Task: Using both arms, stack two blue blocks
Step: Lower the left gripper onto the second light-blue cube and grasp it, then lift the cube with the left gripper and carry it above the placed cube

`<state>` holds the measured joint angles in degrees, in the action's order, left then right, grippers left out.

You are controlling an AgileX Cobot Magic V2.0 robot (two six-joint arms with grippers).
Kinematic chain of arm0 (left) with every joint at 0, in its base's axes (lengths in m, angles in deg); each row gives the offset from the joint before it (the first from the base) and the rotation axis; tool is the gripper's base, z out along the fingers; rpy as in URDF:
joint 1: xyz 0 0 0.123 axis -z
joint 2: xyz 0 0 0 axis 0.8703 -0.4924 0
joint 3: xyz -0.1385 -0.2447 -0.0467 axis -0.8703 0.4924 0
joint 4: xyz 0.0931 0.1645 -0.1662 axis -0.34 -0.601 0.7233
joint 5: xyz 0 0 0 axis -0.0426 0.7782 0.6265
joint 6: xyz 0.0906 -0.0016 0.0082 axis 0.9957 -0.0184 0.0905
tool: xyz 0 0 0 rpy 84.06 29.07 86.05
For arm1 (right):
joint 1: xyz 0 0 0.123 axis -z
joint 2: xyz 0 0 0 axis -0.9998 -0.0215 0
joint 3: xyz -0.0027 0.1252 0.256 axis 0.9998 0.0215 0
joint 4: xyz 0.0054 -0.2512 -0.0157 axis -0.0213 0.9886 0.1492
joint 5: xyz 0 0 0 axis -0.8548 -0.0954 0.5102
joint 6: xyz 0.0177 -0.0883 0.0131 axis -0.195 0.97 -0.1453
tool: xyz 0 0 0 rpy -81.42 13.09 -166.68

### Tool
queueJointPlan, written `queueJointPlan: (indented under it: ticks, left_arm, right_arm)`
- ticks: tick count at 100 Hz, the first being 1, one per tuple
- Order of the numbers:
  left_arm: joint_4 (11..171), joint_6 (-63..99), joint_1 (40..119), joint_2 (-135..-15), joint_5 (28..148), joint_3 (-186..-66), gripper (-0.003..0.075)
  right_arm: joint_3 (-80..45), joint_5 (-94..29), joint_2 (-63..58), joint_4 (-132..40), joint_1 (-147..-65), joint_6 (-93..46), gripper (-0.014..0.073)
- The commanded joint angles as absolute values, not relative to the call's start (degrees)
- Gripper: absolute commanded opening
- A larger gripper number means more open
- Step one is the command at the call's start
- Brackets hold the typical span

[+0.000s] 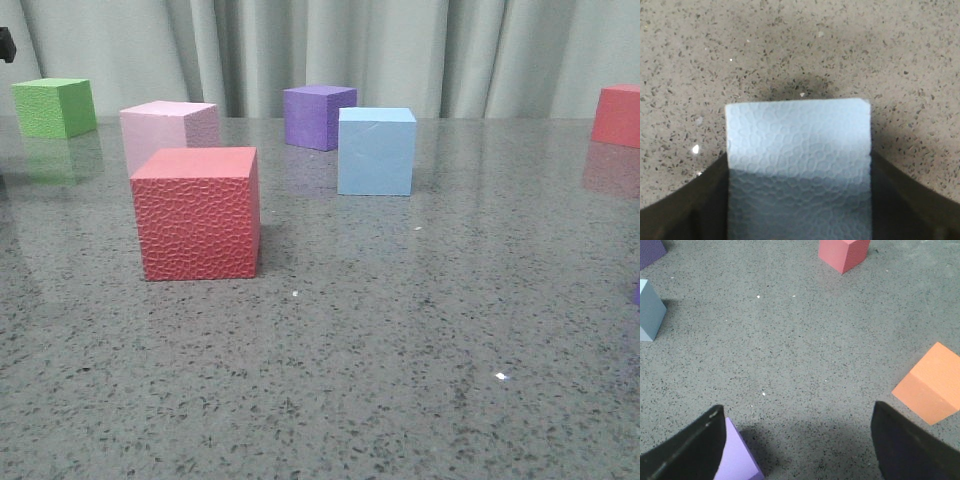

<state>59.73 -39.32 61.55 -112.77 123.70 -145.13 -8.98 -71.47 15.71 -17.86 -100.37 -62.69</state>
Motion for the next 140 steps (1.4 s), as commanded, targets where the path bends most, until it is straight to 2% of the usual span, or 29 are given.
queueJointPlan:
  ticks: [1, 30, 48, 74, 140]
  left_arm:
    - [59.4, -38.8, 61.9, -109.6, 123.0, -147.6, 0.0293]
    - [59.4, -36.4, 65.2, -106.1, 128.3, -153.8, 0.0293]
    - [59.4, -35.4, 71.5, -105.7, 132.1, -160.0, 0.0293]
    - [59.8, -35.8, 81.4, -106.0, 129.5, -165.2, 0.0293]
    - [61.7, -45.1, 94.6, -120.1, 127.8, -179.7, 0.0293]
  right_arm:
    - [-10.3, -68.0, 15.9, -16.3, -100.0, -62.3, 0.0592]
    - [-10.3, -68.0, 15.9, -16.3, -100.0, -62.3, 0.0592]
    - [-10.3, -68.0, 15.9, -16.3, -100.0, -62.3, 0.0592]
    - [-10.3, -68.0, 15.9, -16.3, -100.0, -62.3, 0.0592]
    - [-10.3, -68.0, 15.9, -16.9, -100.0, -62.4, 0.0592]
